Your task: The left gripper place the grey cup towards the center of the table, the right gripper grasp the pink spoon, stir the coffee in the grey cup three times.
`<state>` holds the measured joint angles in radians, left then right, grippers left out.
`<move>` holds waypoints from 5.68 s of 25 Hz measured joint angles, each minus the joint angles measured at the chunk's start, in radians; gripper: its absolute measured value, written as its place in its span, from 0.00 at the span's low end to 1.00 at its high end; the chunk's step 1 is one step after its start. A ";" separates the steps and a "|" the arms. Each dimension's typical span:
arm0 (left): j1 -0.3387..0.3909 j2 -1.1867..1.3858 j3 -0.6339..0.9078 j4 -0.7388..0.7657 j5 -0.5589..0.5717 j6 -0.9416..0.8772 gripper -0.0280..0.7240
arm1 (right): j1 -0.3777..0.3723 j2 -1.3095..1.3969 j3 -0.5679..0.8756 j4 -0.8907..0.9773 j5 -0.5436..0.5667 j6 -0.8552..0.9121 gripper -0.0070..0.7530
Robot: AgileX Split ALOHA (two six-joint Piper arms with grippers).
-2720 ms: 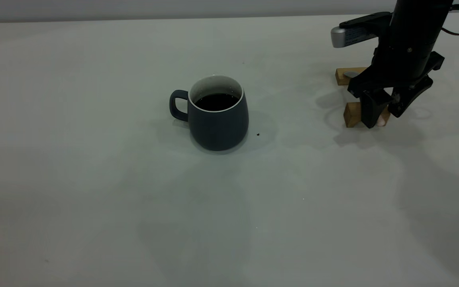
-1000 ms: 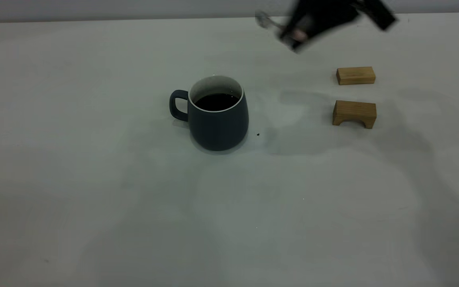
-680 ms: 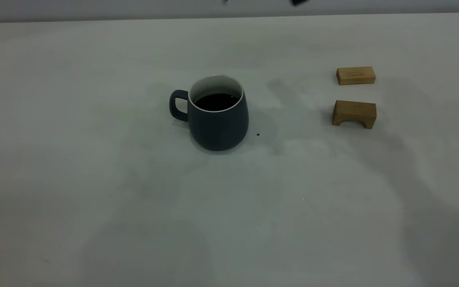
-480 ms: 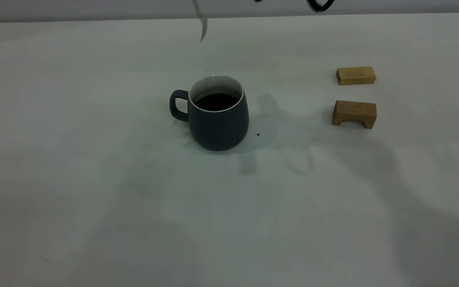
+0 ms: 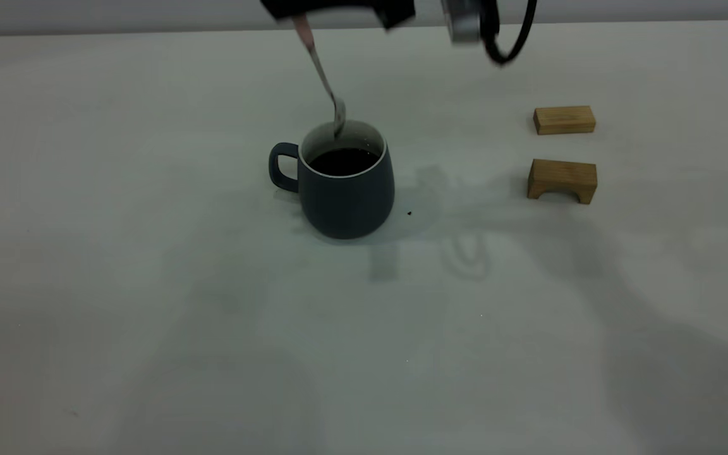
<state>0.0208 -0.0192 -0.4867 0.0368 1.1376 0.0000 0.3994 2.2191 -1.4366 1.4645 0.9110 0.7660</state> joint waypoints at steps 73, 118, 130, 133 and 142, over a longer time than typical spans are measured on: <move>0.000 0.000 0.000 0.000 -0.001 0.000 0.55 | -0.028 0.227 -0.042 0.265 0.067 -0.323 0.19; 0.000 0.000 0.000 0.000 -0.001 0.000 0.55 | -0.069 -0.121 -0.042 -0.647 0.056 -0.139 0.84; 0.000 0.000 0.000 0.000 -0.001 0.000 0.55 | -0.069 -0.484 -0.040 -1.357 0.301 -0.118 0.40; 0.000 0.000 0.000 0.000 -0.001 0.000 0.55 | -0.069 -0.574 -0.040 -1.486 0.309 -0.229 0.31; 0.000 0.000 0.000 0.000 -0.001 0.000 0.55 | -0.069 -0.955 0.061 -1.571 0.322 -0.595 0.26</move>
<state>0.0208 -0.0192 -0.4867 0.0368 1.1367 0.0000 0.3300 1.2644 -1.3751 -0.1063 1.2326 0.1712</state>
